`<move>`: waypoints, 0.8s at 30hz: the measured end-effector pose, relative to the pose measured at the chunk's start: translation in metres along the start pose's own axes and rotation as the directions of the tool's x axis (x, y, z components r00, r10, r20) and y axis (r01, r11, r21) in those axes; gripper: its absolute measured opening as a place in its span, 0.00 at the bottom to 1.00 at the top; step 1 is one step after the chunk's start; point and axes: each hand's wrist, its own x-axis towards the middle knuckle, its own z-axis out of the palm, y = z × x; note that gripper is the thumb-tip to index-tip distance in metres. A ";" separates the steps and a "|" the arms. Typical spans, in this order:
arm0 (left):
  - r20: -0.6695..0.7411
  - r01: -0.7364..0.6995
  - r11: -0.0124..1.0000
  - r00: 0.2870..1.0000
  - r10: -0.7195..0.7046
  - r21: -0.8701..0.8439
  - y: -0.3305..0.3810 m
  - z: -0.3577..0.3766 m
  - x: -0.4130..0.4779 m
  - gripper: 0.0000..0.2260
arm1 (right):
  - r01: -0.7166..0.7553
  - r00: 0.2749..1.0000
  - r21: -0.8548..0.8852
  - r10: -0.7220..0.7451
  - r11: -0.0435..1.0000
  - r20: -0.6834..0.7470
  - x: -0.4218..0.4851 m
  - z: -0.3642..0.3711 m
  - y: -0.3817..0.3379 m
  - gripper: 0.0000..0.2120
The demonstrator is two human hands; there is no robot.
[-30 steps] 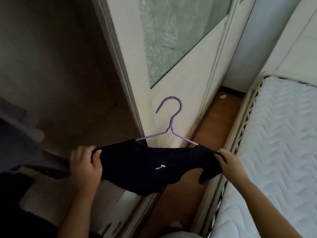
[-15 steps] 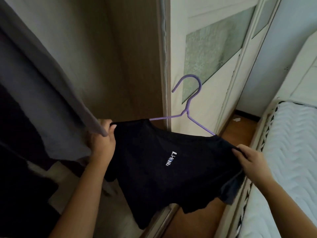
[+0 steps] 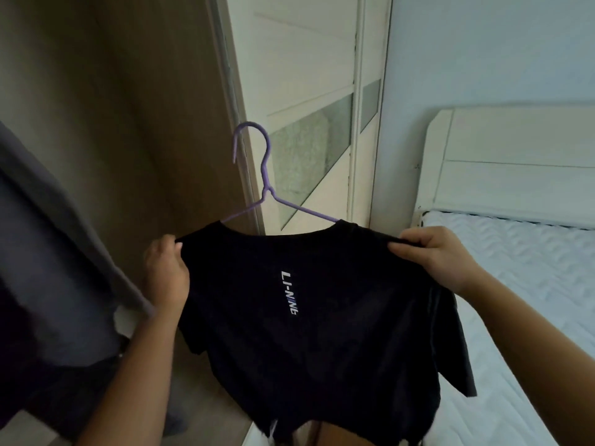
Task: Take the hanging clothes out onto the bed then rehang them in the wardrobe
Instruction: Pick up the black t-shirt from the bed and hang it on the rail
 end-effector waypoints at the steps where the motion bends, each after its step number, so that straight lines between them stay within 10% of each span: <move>1: 0.006 0.000 1.000 1.000 0.000 -0.001 0.003 -0.002 0.002 0.10 | -0.019 1.000 0.059 0.019 0.998 -0.005 -0.001 -0.001 -0.007 0.13; 12: -0.132 -0.268 0.941 0.961 0.244 -0.207 0.108 -0.093 -0.016 0.18 | -0.052 0.996 0.517 0.008 0.854 0.087 -0.017 0.032 -0.095 0.13; 24: -0.376 -0.295 0.875 0.815 0.440 0.384 0.109 -0.223 0.031 0.13 | 0.276 0.956 0.549 -0.284 0.789 -0.071 0.053 0.110 -0.192 0.23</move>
